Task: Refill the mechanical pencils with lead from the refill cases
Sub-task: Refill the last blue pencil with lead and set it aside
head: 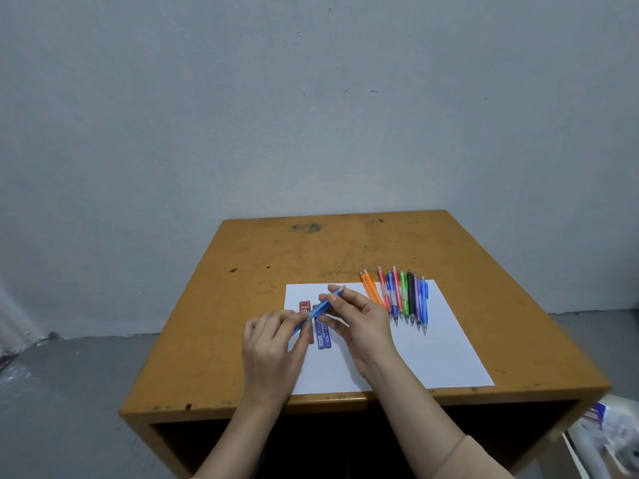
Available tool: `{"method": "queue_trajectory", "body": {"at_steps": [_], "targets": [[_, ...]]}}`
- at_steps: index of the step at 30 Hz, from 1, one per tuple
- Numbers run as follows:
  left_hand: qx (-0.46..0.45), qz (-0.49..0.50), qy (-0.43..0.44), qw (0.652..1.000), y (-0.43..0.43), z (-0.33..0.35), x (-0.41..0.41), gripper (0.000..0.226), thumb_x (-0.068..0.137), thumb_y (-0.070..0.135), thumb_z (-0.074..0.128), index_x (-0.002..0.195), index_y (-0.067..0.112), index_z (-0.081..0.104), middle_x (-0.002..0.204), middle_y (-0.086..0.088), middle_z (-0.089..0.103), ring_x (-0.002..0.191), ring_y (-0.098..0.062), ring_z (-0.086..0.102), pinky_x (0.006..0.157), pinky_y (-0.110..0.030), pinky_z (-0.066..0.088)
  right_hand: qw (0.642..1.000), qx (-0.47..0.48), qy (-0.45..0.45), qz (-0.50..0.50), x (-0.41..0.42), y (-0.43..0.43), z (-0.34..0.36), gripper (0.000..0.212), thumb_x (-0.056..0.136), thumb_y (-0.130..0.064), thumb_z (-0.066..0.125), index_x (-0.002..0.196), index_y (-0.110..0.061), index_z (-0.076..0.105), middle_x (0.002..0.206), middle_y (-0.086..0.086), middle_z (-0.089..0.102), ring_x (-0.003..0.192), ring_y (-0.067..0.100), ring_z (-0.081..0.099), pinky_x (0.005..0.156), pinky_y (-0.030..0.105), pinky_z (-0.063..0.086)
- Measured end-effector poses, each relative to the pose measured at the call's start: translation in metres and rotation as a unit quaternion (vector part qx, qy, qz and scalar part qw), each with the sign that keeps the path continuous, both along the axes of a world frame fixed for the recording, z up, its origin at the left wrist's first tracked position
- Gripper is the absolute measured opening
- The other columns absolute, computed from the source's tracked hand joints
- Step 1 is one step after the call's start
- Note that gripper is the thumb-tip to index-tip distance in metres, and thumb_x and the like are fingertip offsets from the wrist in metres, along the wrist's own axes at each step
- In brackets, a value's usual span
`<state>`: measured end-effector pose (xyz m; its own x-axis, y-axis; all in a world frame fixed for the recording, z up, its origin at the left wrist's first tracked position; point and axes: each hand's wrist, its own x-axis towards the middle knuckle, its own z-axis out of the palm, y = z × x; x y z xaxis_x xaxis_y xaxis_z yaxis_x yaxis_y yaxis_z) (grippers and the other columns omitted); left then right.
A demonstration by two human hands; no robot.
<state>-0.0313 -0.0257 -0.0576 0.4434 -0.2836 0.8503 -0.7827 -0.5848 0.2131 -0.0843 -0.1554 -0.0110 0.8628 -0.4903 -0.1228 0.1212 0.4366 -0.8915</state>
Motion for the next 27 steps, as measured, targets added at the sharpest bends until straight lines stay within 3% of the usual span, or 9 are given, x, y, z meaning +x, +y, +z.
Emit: {"method": "queue_trajectory", "body": {"at_steps": [4, 11, 16, 18, 20, 22, 25, 27], "targets": [[0.003, -0.009, 0.033, 0.999, -0.001, 0.000, 0.000, 0.024, 0.084, 0.032, 0.058, 0.087, 0.013, 0.072, 0.082, 0.004, 0.071, 0.080, -0.010, 0.060, 0.075, -0.020, 0.027, 0.999, 0.039, -0.017, 0.020, 0.000, 0.000, 0.004, 0.017, 0.093, -0.016, 0.057, 0.102, -0.004, 0.063, 0.091, 0.012, 0.074, 0.083, 0.023, 0.072, 0.073, 0.034, 0.058], [-0.011, -0.008, 0.049, 0.999, -0.001, 0.002, -0.003, 0.029, 0.081, 0.037, 0.060, 0.078, 0.012, 0.076, 0.062, 0.005, 0.066, 0.061, -0.009, 0.057, 0.071, -0.025, 0.027, 0.985, 0.145, -0.084, 0.053, 0.003, -0.002, 0.013, 0.018, 0.100, -0.019, 0.042, 0.099, -0.008, 0.057, 0.075, 0.010, 0.063, 0.076, 0.024, 0.066, 0.067, 0.037, 0.055], [-0.007, 0.004, 0.154, 0.988, -0.003, 0.010, -0.010, 0.038, 0.080, 0.048, 0.057, 0.072, 0.017, 0.077, 0.051, 0.005, 0.061, 0.048, -0.013, 0.050, 0.070, -0.028, 0.026, 0.966, 0.225, -0.099, 0.080, 0.008, -0.002, 0.018, 0.023, 0.101, -0.030, 0.039, 0.098, -0.013, 0.054, 0.066, 0.003, 0.048, 0.060, 0.016, 0.046, 0.069, 0.036, 0.050], [-0.015, 0.028, 0.215, 0.976, -0.007, 0.017, -0.014, 0.035, 0.080, 0.052, 0.061, 0.078, 0.021, 0.078, 0.048, 0.004, 0.060, 0.055, -0.017, 0.045, 0.072, -0.030, 0.030, 0.955, 0.266, -0.103, 0.082, 0.011, -0.004, 0.020, 0.028, 0.100, -0.036, 0.038, 0.092, -0.014, 0.053, 0.062, 0.002, 0.043, 0.057, 0.015, 0.039, 0.067, 0.035, 0.044], [-0.029, 0.037, 0.306, 0.951, -0.008, 0.024, -0.016, 0.033, 0.077, 0.055, 0.066, 0.087, 0.026, 0.078, 0.054, 0.005, 0.065, 0.068, -0.018, 0.046, 0.075, -0.032, 0.038, 0.946, 0.294, -0.110, 0.079, 0.014, -0.007, 0.022, 0.033, 0.100, -0.041, 0.037, 0.086, -0.014, 0.051, 0.060, 0.001, 0.039, 0.055, 0.015, 0.033, 0.062, 0.032, 0.038], [-0.077, -0.012, 0.397, 0.915, -0.007, 0.032, -0.017, 0.033, 0.076, 0.056, 0.068, 0.087, 0.027, 0.078, 0.057, 0.005, 0.068, 0.069, -0.018, 0.059, 0.070, -0.032, 0.046, 0.941, 0.310, -0.115, 0.075, 0.017, -0.011, 0.024, 0.034, 0.100, -0.040, 0.037, 0.081, -0.014, 0.049, 0.058, 0.001, 0.036, 0.053, 0.014, 0.030, 0.059, 0.031, 0.033], [-0.156, -0.082, 0.508, 0.843, -0.008, 0.048, -0.018, 0.020, 0.080, 0.034, 0.073, 0.081, 0.015, 0.078, 0.061, 0.002, 0.071, 0.055, -0.002, 0.062, 0.055, -0.014, 0.044, 0.934, 0.327, -0.119, 0.073, 0.020, -0.019, 0.027, 0.033, 0.099, -0.036, 0.037, 0.076, -0.015, 0.046, 0.058, 0.001, 0.033, 0.052, 0.014, 0.028, 0.057, 0.030, 0.030], [-0.176, -0.110, 0.548, 0.811, -0.008, 0.051, -0.017, 0.020, 0.082, 0.026, 0.072, 0.081, 0.006, 0.077, 0.065, -0.003, 0.072, 0.057, -0.004, 0.065, 0.057, -0.010, 0.045, 0.931, 0.336, -0.120, 0.069, 0.022, -0.024, 0.028, 0.032, 0.099, -0.034, 0.037, 0.075, -0.015, 0.045, 0.058, 0.001, 0.032, 0.052, 0.014, 0.028, 0.057, 0.029, 0.029]]}}
